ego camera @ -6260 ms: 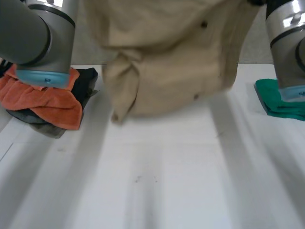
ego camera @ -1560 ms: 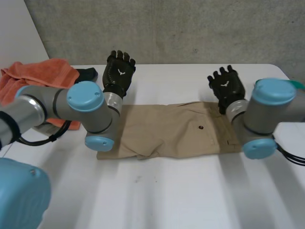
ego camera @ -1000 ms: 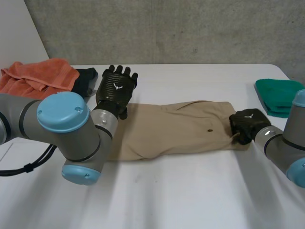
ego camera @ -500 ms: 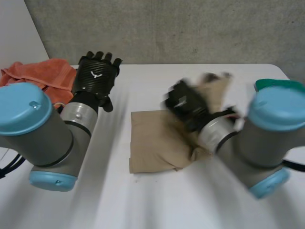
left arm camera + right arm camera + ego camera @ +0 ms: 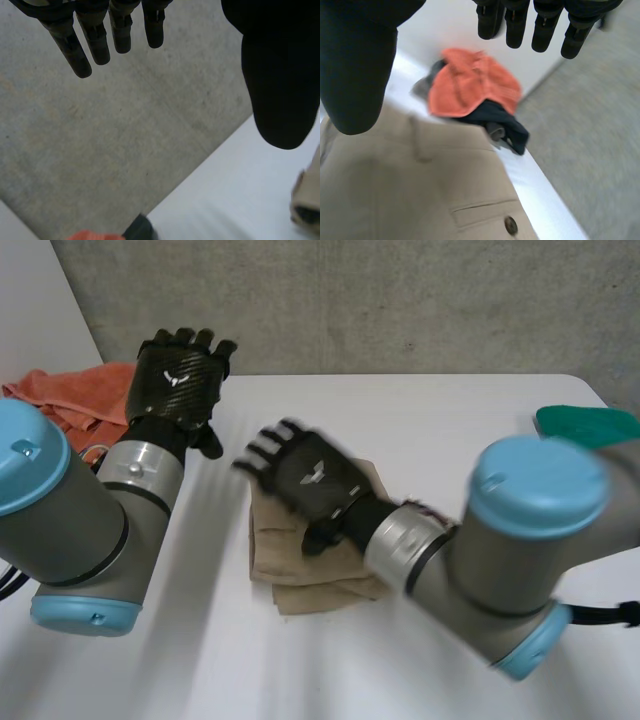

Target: Fold the laundry.

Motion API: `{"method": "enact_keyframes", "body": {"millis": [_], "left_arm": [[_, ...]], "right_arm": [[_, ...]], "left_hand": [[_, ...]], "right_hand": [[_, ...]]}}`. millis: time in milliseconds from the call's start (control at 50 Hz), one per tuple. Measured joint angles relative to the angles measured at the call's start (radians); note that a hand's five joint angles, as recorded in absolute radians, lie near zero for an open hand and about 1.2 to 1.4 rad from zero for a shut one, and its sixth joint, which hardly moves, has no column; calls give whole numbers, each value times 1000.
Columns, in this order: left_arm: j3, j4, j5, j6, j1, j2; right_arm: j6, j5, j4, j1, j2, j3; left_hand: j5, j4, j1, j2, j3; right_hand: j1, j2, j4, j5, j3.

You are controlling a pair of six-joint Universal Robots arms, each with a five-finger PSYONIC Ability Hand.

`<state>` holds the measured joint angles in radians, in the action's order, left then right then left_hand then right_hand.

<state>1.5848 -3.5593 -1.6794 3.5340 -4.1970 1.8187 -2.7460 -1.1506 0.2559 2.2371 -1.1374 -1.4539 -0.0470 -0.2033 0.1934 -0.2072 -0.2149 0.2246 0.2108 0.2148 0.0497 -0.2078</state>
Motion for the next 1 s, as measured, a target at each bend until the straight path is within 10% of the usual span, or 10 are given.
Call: {"method": "enact_keyframes", "body": {"millis": [220,640,840,1000], "left_arm": [[-208,201,-3,-166,137,118],[-409,543,-205,-252,193,542],[-423,530,-174,-246,167,391],[-468,520,36,-241,121,253]], "right_arm": [[-395,-38,-286,-260,-44,118],[-57,-122,-485,-256,408,391],[27,-205,-356,-233,223,266],[21,-210,-120,-208,10,-9]], "left_hand": [[0,0,0,0,0],[0,0,-23,8,20],[0,0,-24,13,23],[0,-2,-11,11,21]], "right_hand": [[0,0,0,0,0],[-28,-32,0,0,0],[-38,-36,0,-2,0],[-38,-36,0,-2,0]]}}
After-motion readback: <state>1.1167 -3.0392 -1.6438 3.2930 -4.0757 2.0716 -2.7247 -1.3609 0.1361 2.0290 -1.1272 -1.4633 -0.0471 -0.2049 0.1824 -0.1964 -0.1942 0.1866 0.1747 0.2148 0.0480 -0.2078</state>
